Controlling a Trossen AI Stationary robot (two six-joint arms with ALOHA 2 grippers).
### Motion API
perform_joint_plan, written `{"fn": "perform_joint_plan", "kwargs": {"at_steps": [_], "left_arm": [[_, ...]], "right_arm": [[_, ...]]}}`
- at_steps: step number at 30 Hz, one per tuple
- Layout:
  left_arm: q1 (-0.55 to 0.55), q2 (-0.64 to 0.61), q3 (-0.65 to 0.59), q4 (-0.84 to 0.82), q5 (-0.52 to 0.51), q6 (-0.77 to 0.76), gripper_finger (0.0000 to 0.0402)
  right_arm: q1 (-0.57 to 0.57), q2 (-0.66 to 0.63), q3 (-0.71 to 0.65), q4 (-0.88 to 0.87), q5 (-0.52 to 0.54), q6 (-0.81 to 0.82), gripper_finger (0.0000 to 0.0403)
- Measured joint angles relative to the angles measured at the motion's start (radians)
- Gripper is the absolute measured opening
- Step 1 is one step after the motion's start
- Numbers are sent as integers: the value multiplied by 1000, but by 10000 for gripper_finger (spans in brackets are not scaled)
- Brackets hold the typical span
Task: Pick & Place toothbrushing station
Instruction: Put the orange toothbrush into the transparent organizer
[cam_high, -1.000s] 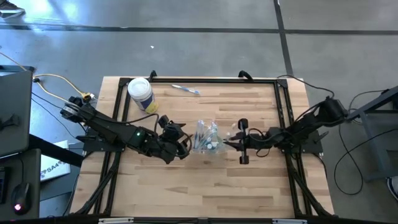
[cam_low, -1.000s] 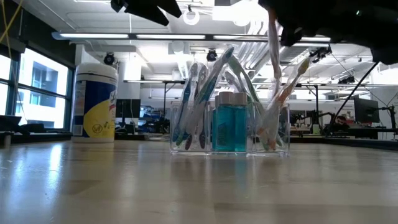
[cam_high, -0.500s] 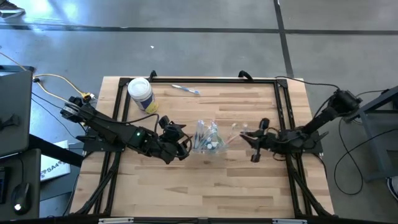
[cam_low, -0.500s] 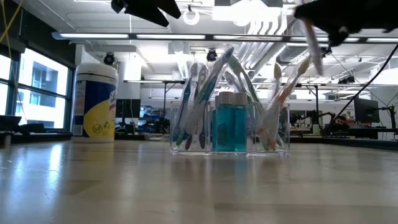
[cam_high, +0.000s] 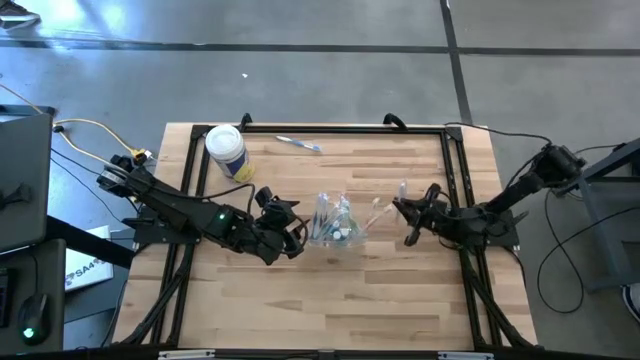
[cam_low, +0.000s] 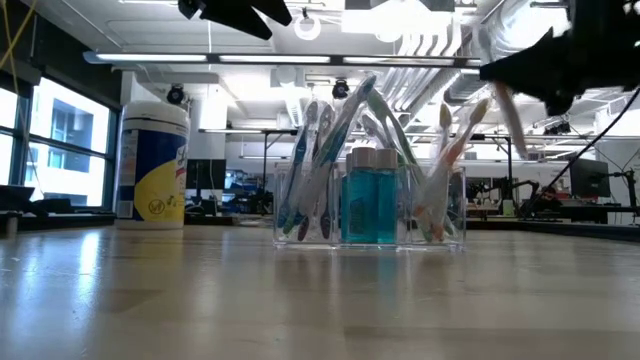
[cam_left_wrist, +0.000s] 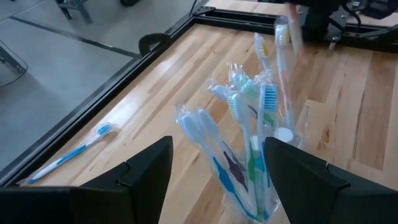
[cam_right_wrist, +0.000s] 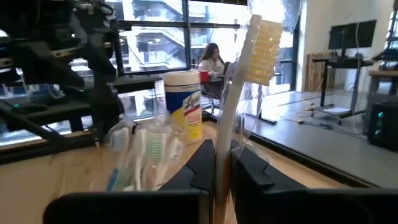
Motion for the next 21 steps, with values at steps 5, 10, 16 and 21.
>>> {"fn": "perform_joint_plan", "kwargs": {"at_steps": [5,10,16,21], "left_arm": [[0,0,0,0,0,0,250],[0,0,0,0,7,1,250],[0,0,0,0,7,2,250],[0,0,0,0,8,2,250]], "right_arm": [[-118,55,-4,28,-170,77,19],[-166,116,-4,138,-283,85,19],[-207,196,-3,200,-320,97,19],[-227,259,22,219,-364,115,19]]}}
